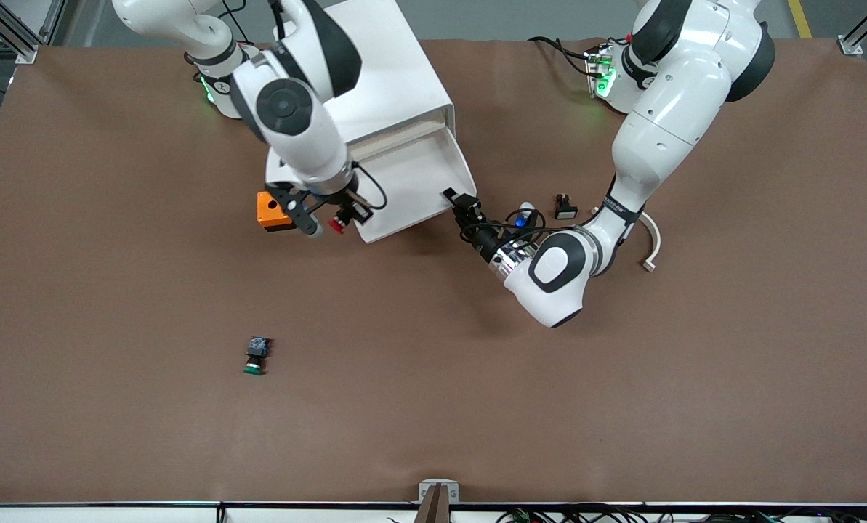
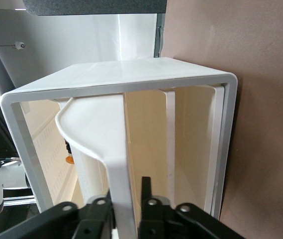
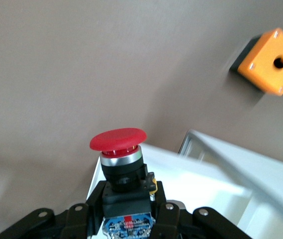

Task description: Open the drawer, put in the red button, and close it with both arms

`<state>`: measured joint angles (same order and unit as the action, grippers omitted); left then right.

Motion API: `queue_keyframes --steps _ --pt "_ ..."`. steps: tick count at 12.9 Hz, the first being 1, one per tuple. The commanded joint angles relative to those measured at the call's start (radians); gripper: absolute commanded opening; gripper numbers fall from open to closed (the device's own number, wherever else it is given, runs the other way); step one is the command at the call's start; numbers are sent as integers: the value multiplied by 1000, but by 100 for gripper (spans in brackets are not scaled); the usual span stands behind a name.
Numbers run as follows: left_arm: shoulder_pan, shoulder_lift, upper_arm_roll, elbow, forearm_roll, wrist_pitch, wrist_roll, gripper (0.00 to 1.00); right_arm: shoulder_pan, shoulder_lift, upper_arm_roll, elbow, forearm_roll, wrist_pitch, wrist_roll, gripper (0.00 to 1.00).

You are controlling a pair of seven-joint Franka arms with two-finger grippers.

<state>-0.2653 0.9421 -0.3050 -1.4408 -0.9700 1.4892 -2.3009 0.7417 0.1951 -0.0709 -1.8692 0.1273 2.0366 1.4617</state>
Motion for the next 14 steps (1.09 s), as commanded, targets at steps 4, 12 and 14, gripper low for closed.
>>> queue_keyframes --steps 4,12,14 --pt "15 -9 1 52 -12 -9 304 99 131 32 -12 -24 11 111 254 0" --pt "-5 -55 98 198 190 61 967 99 240 95 -13 -18 2 166 474 0" --pt "-6 -97 83 195 307 152 1059 99 258 118 -13 -13 0 174 488 0"
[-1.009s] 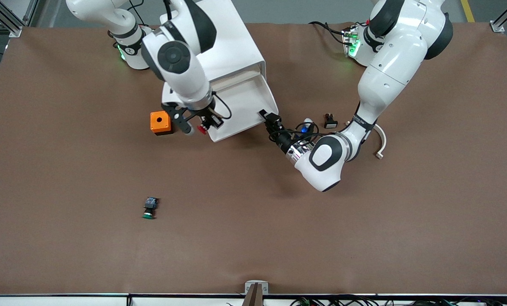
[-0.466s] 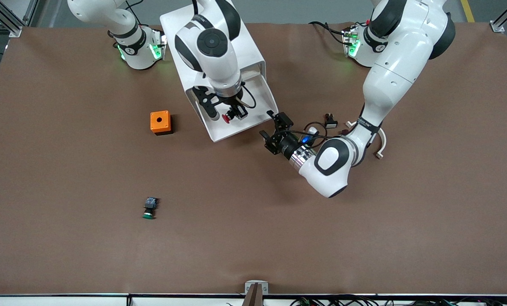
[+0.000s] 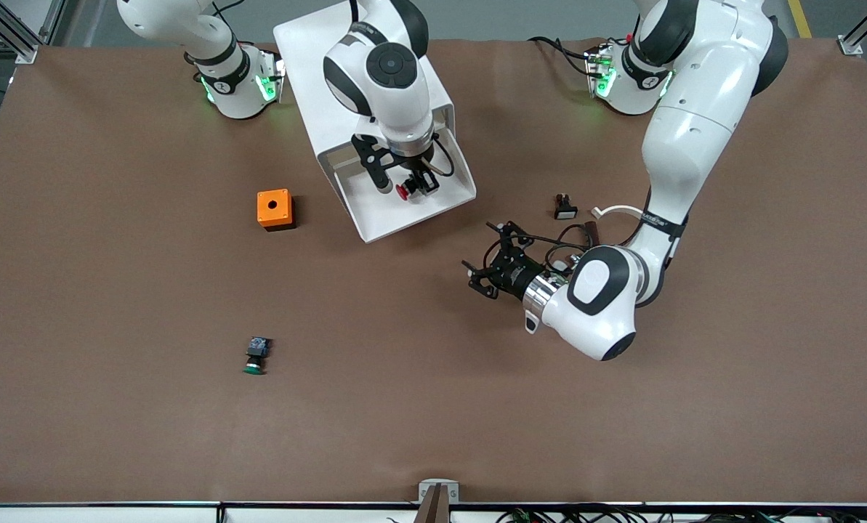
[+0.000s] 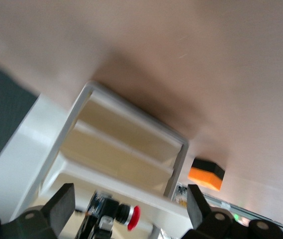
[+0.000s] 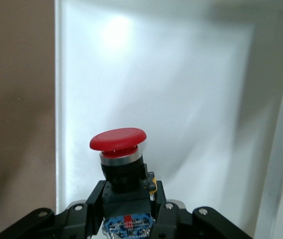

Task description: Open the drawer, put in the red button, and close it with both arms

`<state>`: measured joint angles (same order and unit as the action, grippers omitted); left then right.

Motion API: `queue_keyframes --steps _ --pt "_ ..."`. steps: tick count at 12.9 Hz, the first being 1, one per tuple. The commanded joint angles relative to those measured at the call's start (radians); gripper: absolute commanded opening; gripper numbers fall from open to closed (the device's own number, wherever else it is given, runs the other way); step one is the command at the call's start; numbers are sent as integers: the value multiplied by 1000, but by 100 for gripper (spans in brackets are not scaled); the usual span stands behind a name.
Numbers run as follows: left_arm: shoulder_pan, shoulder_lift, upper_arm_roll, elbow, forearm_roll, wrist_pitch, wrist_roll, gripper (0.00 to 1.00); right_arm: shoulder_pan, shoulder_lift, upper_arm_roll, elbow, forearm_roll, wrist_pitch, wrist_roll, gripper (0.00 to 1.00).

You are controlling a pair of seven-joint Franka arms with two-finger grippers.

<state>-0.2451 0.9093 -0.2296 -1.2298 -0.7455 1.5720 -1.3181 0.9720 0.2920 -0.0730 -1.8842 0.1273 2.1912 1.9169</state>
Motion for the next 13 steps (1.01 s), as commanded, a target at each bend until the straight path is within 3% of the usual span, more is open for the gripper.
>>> queue_keyframes --steps 1,5,7,8,9,11,13 --pt "-33 -79 6 -17 121 129 101 99 45 33 -10 2 0 33 43 0" --pt "-72 -173 -7 -51 306 333 160 99 66 59 -10 28 3 48 102 0" --pt "-98 -219 -10 -103 391 435 160 99 68 61 -10 43 9 41 116 14" --pt "-114 -248 -10 -146 444 491 160 99 66 61 -10 50 9 39 116 50" --pt "-134 -277 -10 -196 487 561 162 99 65 61 -10 57 9 39 116 99" --pt "-173 -334 -10 -313 601 693 158 99 51 61 -11 83 9 30 100 100" --pt "-197 -360 -10 -381 667 760 145 99 2 59 -14 152 6 -75 21 100"
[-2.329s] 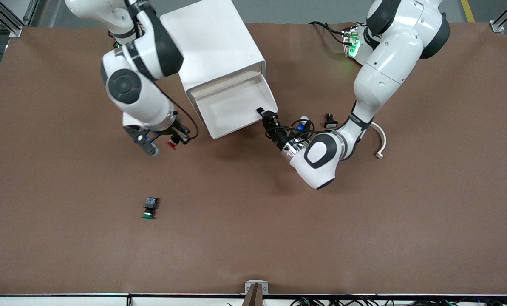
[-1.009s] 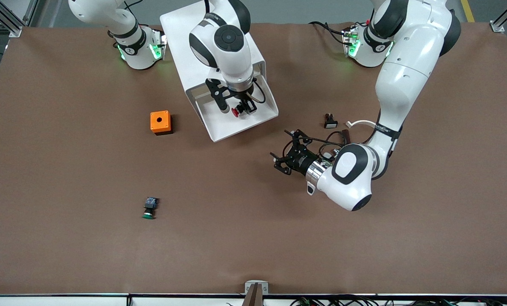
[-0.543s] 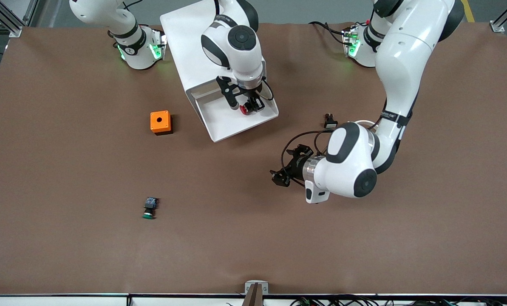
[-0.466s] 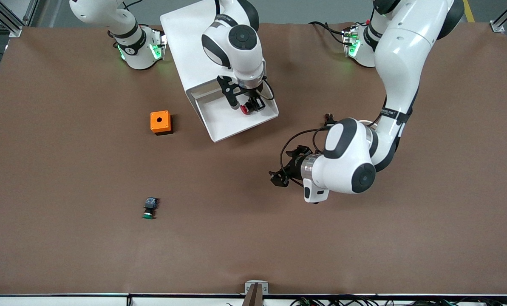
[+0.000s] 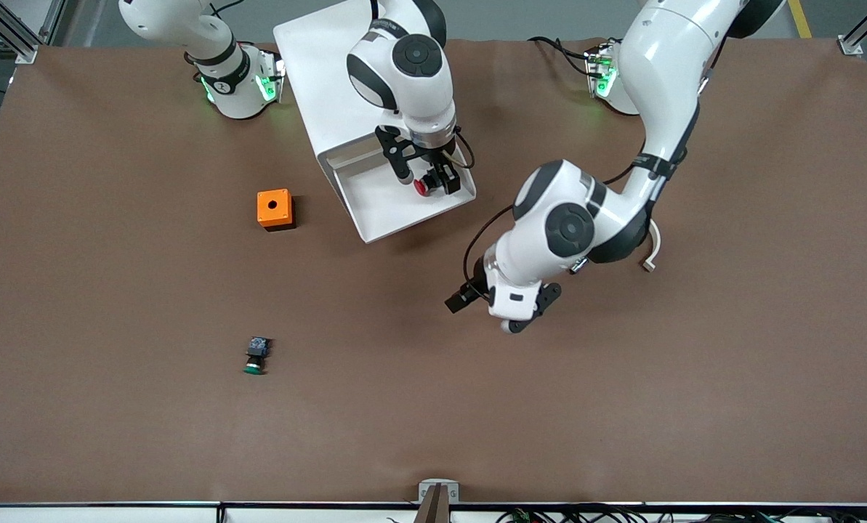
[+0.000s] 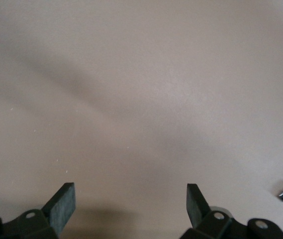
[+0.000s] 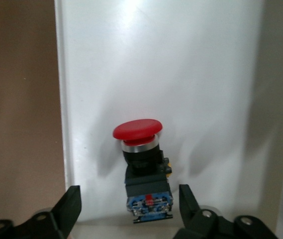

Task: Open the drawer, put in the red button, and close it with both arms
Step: 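Push the drawer inward with the left gripper while the right gripper withdraws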

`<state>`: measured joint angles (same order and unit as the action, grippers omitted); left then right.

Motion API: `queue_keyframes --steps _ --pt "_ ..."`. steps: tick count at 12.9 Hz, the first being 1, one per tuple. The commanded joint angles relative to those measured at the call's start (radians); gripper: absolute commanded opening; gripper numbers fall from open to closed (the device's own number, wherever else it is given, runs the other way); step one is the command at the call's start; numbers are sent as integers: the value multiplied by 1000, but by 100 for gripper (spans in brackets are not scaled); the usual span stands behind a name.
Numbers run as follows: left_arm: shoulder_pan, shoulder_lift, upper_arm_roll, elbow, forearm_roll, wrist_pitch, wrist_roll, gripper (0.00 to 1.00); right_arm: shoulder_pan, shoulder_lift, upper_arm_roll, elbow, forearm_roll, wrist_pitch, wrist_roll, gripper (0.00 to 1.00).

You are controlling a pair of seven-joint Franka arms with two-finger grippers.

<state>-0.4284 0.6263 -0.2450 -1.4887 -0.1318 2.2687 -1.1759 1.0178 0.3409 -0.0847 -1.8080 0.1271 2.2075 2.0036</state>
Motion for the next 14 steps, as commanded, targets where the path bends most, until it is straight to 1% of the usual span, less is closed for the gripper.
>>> queue_keyframes --steps 1,2,3,4,6,7,10,12,14 --pt "-16 -76 6 -127 61 63 1 99 -76 9 -3 117 11 -170 -168 100" --pt "-27 -73 6 -131 66 63 -1 99 -115 3 -3 151 14 -239 -260 100" --pt "-42 -71 7 -139 81 63 -5 99 -163 -5 -3 179 13 -280 -351 100" --pt "-46 -71 6 -145 102 60 -13 100 -189 -17 -4 200 13 -339 -458 100" --pt "-68 -68 6 -145 118 29 -66 100 -284 -40 -6 234 13 -440 -674 100" --pt "-72 -68 6 -145 123 6 -82 100 -342 -61 -7 240 6 -481 -806 100" --pt "-125 -68 3 -147 123 -50 -128 100 -543 -111 -7 282 2 -621 -1179 100" --pt "-168 -71 3 -143 123 -84 -136 100 -644 -138 -9 297 -3 -678 -1378 100" --pt "-210 -73 4 -145 123 -86 -145 100 -752 -151 -10 300 -18 -727 -1596 100"
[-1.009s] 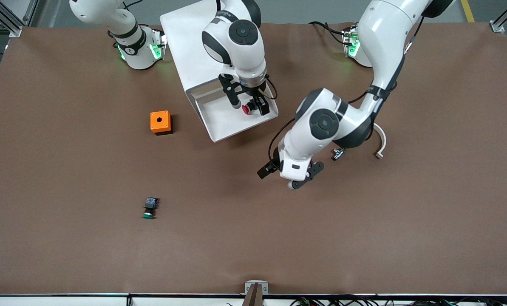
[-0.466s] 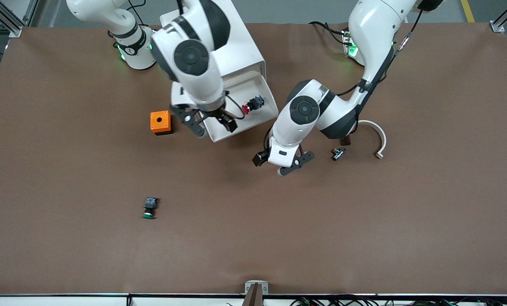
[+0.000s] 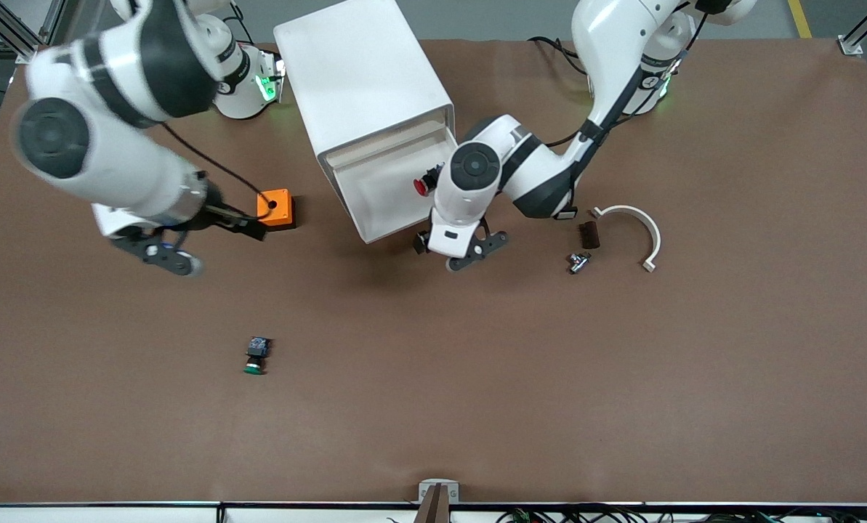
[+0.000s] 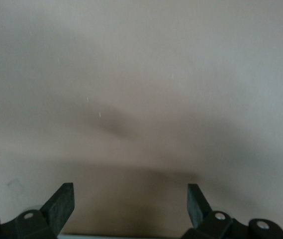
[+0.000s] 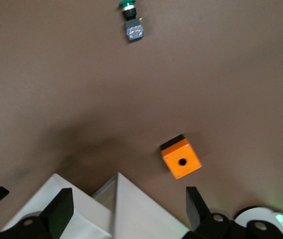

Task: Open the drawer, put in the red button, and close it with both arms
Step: 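Push the drawer inward with the left gripper while the right gripper withdraws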

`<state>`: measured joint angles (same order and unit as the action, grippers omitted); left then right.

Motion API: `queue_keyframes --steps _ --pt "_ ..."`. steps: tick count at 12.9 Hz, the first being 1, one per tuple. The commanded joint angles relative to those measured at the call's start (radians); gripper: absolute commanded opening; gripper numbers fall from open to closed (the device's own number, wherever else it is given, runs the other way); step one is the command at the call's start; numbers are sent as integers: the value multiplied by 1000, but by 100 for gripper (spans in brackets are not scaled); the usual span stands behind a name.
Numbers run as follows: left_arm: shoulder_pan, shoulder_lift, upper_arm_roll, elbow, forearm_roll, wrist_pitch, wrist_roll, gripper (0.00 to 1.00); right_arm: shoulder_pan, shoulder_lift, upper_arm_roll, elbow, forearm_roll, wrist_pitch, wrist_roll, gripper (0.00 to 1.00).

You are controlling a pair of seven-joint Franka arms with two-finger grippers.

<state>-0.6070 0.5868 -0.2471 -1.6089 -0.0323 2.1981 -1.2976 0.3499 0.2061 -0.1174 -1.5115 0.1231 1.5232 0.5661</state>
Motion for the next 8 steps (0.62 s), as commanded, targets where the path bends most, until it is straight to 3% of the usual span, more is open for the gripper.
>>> queue_keyframes --steps 1,5,8 --pt "-48 -33 6 -23 23 -15 -23 100 -132 -19 24 20 -26 -70 -243 100" --pt "-112 -35 2 -10 2 -60 -46 100 -282 -17 22 79 -89 -130 -572 100" --pt "-143 -22 2 -13 -58 -61 -74 100 -342 -19 24 85 -141 -143 -679 100"
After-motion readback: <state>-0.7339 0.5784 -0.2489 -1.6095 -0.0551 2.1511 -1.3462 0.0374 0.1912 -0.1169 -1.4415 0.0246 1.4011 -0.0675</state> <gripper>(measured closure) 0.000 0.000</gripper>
